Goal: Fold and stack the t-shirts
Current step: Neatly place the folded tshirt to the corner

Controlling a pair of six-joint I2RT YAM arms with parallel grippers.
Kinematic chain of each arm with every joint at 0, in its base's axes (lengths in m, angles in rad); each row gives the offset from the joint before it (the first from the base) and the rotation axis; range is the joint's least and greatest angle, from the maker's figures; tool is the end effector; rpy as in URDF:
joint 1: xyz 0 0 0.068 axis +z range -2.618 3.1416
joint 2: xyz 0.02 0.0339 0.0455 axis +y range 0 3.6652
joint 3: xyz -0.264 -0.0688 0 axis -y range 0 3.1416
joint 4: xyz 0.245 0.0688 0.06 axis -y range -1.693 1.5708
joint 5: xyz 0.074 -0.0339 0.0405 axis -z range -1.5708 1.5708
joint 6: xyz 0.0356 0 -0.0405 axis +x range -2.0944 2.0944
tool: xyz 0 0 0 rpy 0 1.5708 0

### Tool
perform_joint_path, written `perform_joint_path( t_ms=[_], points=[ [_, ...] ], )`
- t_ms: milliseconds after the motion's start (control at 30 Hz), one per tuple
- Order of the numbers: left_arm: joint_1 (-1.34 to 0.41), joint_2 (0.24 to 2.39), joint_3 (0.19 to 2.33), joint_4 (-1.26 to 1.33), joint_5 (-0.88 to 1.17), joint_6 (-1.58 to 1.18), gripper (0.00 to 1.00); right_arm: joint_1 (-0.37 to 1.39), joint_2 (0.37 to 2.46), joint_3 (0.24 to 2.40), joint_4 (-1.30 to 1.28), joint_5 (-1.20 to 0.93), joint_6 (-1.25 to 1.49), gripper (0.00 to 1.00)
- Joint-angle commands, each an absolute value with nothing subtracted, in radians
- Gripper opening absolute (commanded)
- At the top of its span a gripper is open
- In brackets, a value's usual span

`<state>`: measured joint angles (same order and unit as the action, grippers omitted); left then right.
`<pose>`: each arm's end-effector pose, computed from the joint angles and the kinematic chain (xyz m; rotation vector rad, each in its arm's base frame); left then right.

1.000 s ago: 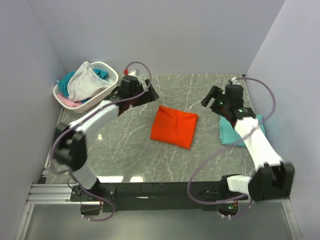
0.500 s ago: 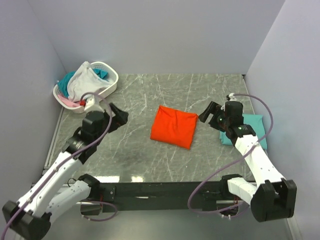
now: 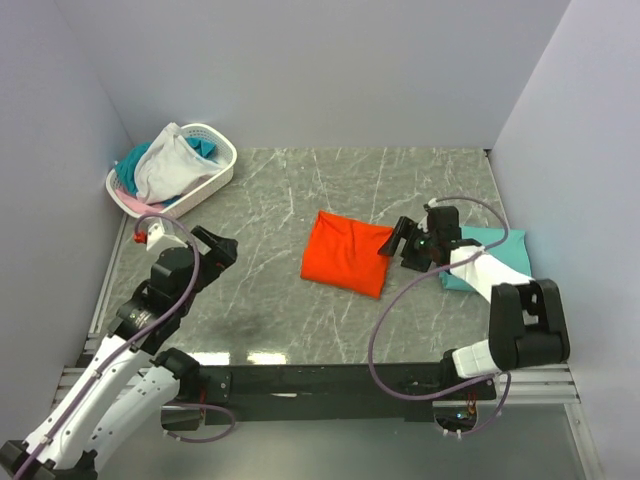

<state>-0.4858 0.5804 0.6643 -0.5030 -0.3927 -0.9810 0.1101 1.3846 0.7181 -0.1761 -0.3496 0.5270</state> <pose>0.1266 -0.0514 0.2951 -0.7346 1.8607 -0.5691 0.2693 0.0420 0.1884 0.3478 2.4456 0.7075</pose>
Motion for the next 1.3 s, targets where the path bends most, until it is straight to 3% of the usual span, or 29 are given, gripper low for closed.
perform_joint_path(
  t_ms=[0, 300, 500, 700, 867, 933, 1000, 1067, 1200, 1267],
  points=[
    [-0.486, 0.609, 0.673, -0.521, -0.42, -0.994, 0.99, 0.136, 1.457, 0.753, -0.107, -0.391, 0.523, 0.86],
    [-0.486, 0.621, 0.677, -0.512, -0.416, -0.969, 0.99, 0.186, 1.537, 0.767, -0.078, -0.35, 0.552, 0.79],
    [-0.486, 0.552, 0.646, -0.491, -0.417, -0.977, 1.0, 0.209, 1.604, 0.79, -0.086, -0.338, 0.561, 0.68],
    [-0.485, 0.52, 0.641, -0.491, -0.439, -0.982, 0.99, 0.25, 1.632, 0.822, -0.12, -0.259, 0.568, 0.66],
    [-0.486, 0.512, 0.644, -0.499, -0.442, -0.983, 0.99, 0.278, 1.634, 0.847, -0.146, -0.206, 0.572, 0.56],
    [-0.486, 0.511, 0.637, -0.489, -0.437, -0.982, 0.99, 0.293, 1.631, 0.853, -0.167, -0.158, 0.574, 0.47],
    [-0.486, 0.509, 0.632, -0.491, -0.439, -0.985, 0.99, 0.296, 1.631, 0.862, -0.196, -0.132, 0.575, 0.26],
    [-0.486, 0.512, 0.632, -0.497, -0.44, -0.988, 0.99, 0.295, 1.625, 0.871, -0.225, -0.074, 0.575, 0.17],
    [-0.486, 0.522, 0.637, -0.505, -0.446, -0.992, 0.99, 0.295, 1.588, 0.9, -0.293, -0.023, 0.519, 0.0],
    [-0.486, 0.523, 0.634, -0.502, -0.442, -0.985, 0.99, 0.295, 1.547, 0.914, -0.346, 0.011, 0.456, 0.0]
  ],
)
